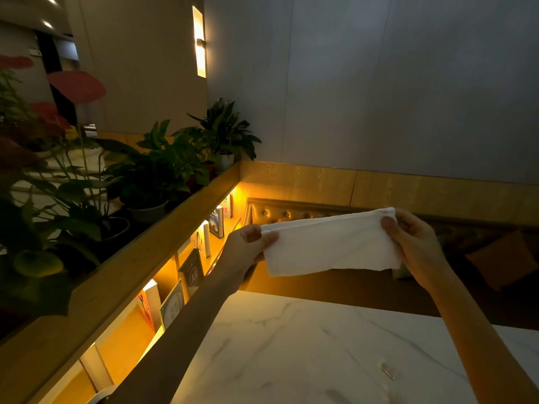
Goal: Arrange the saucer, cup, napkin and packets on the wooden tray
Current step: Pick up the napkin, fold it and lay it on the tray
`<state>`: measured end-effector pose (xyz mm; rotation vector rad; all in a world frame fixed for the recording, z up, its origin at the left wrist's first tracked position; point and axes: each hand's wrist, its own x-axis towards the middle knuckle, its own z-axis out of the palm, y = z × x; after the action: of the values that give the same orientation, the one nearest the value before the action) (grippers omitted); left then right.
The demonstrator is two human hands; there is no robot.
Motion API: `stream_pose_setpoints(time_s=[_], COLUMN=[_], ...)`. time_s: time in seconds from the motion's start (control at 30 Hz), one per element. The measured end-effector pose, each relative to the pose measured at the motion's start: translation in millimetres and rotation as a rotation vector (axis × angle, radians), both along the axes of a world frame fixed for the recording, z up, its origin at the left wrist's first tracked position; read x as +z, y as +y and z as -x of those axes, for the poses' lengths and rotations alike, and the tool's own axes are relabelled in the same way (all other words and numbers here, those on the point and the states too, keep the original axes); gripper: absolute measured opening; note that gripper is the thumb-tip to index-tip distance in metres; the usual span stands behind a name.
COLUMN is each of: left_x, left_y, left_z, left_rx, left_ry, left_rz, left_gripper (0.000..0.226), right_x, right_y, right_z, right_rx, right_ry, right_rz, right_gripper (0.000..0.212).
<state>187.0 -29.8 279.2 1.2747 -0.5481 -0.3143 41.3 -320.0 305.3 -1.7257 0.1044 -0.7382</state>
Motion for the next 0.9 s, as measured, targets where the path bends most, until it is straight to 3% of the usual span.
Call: stream_pose_setpoints(time_s=[0.1, 0.27, 0.43, 0.7, 0.9], left_x=[5, -3, -8, 11, 12], left_y=[-5, -18, -29, -29, -20], left_z=[1, 6, 20, 17, 6], left_rx=[0.114, 0.385, 0.623, 0.603, 0.455], left_ry=[-0.130, -0.404, -0.544, -0.564, -0.409], left_rz=[-0.036, -0.171, -0.070, -0.032, -0.055], left_gripper=[0.010, 0.014, 0.015, 0.012, 0.013], right_x=[-2, -8, -14, -8, -1], right_y=[5, 25, 42, 39, 40], right_z=[-1, -10, -17, -13, -18], right_rx=[0.000, -0.270, -0.488, -0.644, -0.608], right_ry=[0.007, -0.109, -0.251, -0.285, -0.271], right_rz=[0.018, 0.211, 0.385, 0.407, 0.332], right_gripper=[0.033, 0.022, 0.032, 0.031, 0.018])
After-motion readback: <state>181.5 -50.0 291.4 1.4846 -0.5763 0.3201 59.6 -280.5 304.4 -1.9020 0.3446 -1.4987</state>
